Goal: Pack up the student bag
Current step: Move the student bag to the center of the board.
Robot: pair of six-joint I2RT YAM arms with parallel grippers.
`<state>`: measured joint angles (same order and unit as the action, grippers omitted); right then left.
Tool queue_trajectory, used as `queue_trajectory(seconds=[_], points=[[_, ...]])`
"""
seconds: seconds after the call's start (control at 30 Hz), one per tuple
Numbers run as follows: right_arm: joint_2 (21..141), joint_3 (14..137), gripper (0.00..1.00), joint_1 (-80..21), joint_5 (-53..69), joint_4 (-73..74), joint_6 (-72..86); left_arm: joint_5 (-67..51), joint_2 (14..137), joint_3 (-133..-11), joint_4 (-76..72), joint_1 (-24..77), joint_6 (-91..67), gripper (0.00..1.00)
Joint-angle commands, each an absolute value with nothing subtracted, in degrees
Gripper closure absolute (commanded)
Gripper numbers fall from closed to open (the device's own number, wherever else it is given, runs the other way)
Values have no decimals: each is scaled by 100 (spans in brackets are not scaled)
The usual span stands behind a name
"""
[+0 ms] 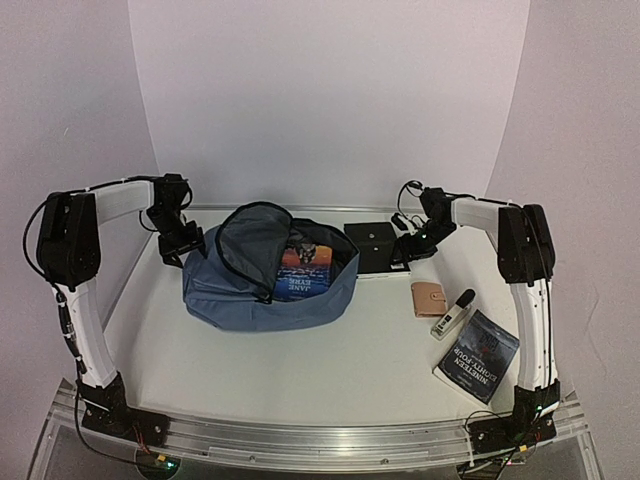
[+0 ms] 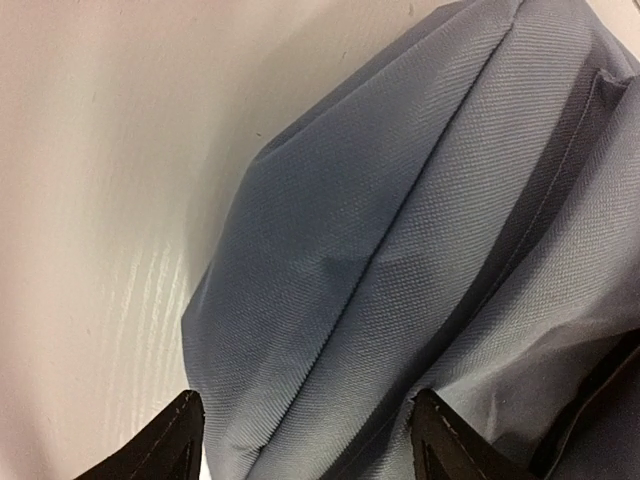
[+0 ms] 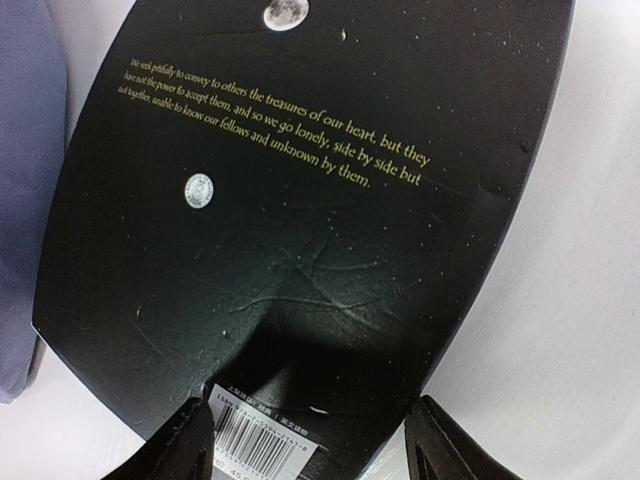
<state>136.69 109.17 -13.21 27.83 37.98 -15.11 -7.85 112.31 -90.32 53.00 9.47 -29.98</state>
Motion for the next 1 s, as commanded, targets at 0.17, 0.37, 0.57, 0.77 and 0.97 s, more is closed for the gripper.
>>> queue_trajectory(seconds=[0.17, 0.37, 0.57, 0.77, 0.97], points=[[13810, 10608, 34, -1432, 2598, 4456, -1531, -1660, 11149, -9099, 4729, 391, -2599, 26], [13796, 10555, 34, -1432, 2598, 4453, -1538, -2361, 11668, -9406, 4653, 269, -2310, 29], [13823, 10578, 34, -1432, 2575, 4456, -1531, -2817, 11871, -9317, 4491, 272, -2290, 37], [13845, 10602, 34, -1428, 2617, 4456, -1513, -2359, 11789, -9042, 4698, 248, -2353, 83], [13838, 10571, 34, -1432, 2583, 4455, -1562, -1262, 11450, -8953, 5191, 130, -2351, 100]])
